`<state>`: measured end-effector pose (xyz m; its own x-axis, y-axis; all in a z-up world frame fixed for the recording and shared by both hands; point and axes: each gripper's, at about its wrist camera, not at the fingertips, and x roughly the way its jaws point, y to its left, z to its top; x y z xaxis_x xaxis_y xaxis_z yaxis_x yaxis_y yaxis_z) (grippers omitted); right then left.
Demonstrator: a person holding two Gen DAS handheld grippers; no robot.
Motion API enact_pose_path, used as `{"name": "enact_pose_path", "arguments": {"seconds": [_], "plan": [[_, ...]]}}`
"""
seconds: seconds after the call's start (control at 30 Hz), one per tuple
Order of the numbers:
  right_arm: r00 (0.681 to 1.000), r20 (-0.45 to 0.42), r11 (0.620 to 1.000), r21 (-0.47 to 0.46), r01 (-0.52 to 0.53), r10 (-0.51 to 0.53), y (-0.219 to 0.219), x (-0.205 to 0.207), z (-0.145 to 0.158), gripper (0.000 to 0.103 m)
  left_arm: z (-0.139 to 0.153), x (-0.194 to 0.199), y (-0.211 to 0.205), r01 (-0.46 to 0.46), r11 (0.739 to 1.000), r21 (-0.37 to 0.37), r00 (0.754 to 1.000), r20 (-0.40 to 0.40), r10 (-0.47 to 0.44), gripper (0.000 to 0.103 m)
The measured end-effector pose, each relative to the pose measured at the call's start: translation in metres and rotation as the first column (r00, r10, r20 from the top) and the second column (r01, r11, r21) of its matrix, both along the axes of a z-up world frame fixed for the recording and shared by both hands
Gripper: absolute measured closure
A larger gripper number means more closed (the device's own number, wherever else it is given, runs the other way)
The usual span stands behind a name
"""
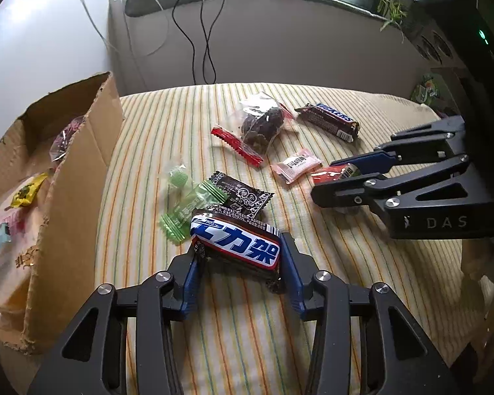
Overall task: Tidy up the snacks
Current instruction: 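Grasp the blue chocolate bar with the left gripper while the right grasps the red-capped egg, then carry both snacks over the box and open both grippers to drop them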
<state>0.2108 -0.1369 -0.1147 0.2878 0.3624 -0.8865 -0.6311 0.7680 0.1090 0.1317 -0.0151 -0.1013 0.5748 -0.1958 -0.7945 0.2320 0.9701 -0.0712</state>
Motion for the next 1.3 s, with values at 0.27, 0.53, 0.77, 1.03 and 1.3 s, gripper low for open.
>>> {"name": "enact_pose_path", "arguments": {"seconds": [0.27, 0.53, 0.77, 1.03, 1.3], "plan": [[1.0, 0.028, 1.0, 0.025, 0.01, -0.011, -0.011, -0.006, 0.015, 0.071, 0.011, -0.009, 0.01, -0.022, 0.998, -0.057, 1.0, 0.009, 0.023, 0.061], [0.998, 0.06, 0.999, 0.047, 0.015, -0.018, -0.015, -0.012, 0.032, 0.071, 0.032, -0.018, 0.019, -0.034, 0.996, -0.079, 0.998, 0.055, 0.038, 0.061], [0.994, 0.105, 0.998, 0.068, -0.003, -0.004, -0.003, -0.018, 0.056, 0.071, 0.053, -0.026, 0.039, -0.064, 0.994, -0.092, 0.992, 0.106, 0.074, 0.061], [0.987, 0.16, 0.995, 0.092, -0.04, 0.025, 0.027, -0.016, 0.085, 0.071, 0.067, -0.03, 0.072, -0.118, 0.989, -0.089, 0.981, 0.143, 0.13, 0.061], [0.979, 0.194, 0.99, 0.109, -0.085, 0.063, 0.068, -0.006, 0.097, 0.071, 0.075, -0.028, 0.107, -0.177, 0.981, -0.082, 0.969, 0.162, 0.189, 0.061]]}}
